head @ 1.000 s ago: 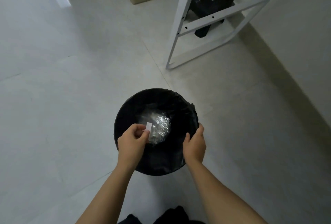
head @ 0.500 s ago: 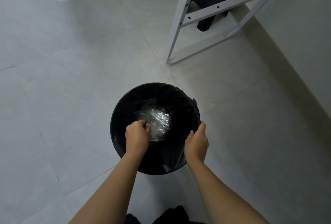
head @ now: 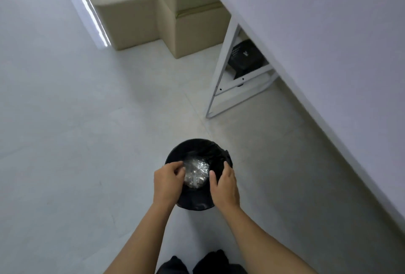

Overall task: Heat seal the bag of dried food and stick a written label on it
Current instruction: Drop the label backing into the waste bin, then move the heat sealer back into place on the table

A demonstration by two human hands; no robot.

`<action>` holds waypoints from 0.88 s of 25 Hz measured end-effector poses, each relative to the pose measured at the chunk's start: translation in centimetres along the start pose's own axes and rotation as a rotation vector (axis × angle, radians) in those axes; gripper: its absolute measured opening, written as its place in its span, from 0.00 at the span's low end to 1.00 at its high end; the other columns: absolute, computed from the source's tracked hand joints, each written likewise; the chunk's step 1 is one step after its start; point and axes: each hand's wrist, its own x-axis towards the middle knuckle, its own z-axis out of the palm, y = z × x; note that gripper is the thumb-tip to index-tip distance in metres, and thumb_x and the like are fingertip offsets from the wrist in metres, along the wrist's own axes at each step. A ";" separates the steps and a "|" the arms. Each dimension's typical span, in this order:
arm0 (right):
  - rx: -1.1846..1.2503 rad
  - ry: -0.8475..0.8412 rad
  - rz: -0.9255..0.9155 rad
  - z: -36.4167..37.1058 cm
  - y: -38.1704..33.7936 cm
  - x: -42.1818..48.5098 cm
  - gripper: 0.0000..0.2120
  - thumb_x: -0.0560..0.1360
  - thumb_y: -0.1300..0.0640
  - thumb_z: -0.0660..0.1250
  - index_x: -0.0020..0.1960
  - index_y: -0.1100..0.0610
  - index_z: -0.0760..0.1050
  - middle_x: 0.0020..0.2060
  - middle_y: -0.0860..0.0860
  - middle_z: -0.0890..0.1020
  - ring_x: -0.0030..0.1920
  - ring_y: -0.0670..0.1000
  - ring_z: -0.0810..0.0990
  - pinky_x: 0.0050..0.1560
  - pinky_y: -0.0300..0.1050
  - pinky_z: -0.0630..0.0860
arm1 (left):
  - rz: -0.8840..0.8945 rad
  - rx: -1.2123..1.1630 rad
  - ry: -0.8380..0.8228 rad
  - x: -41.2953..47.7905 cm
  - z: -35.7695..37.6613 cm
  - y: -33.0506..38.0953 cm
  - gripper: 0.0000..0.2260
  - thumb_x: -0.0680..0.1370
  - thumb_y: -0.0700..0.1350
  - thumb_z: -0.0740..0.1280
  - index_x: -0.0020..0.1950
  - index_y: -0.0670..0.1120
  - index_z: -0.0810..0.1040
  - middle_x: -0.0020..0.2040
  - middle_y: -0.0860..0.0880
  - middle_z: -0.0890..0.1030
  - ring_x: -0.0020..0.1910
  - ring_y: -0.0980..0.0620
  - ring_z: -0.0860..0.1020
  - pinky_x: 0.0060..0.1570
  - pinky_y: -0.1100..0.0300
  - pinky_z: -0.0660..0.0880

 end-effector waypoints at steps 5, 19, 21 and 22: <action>0.237 0.099 -0.158 -12.3 -10.4 -12.7 0.24 0.80 0.50 0.53 0.73 0.58 0.58 0.70 0.54 0.66 0.70 0.51 0.64 0.69 0.46 0.64 | 0.098 -0.104 0.048 -10.6 -11.0 11.0 0.10 0.78 0.45 0.62 0.45 0.44 0.82 0.36 0.50 0.82 0.40 0.49 0.82 0.44 0.56 0.76; 0.426 0.873 0.020 -42.1 1.7 -25.4 0.25 0.80 0.47 0.52 0.72 0.58 0.57 0.71 0.53 0.64 0.70 0.50 0.62 0.70 0.44 0.60 | 0.793 0.048 -0.391 -31.4 -2.7 37.1 0.10 0.81 0.46 0.59 0.43 0.49 0.77 0.36 0.41 0.82 0.32 0.52 0.73 0.31 0.69 0.66; 0.454 0.981 0.131 -45.1 7.2 -27.0 0.25 0.80 0.48 0.53 0.72 0.58 0.57 0.71 0.54 0.64 0.70 0.51 0.62 0.70 0.45 0.60 | 0.866 0.086 -0.489 -34.9 1.8 39.5 0.12 0.81 0.46 0.58 0.47 0.47 0.80 0.36 0.42 0.82 0.32 0.52 0.74 0.31 0.70 0.67; 0.464 1.031 0.184 -46.3 10.1 -27.8 0.25 0.79 0.48 0.53 0.72 0.58 0.57 0.71 0.54 0.64 0.70 0.51 0.62 0.70 0.45 0.60 | 0.904 0.106 -0.532 -36.8 4.1 40.7 0.12 0.81 0.46 0.58 0.47 0.47 0.80 0.36 0.42 0.82 0.32 0.52 0.74 0.32 0.69 0.67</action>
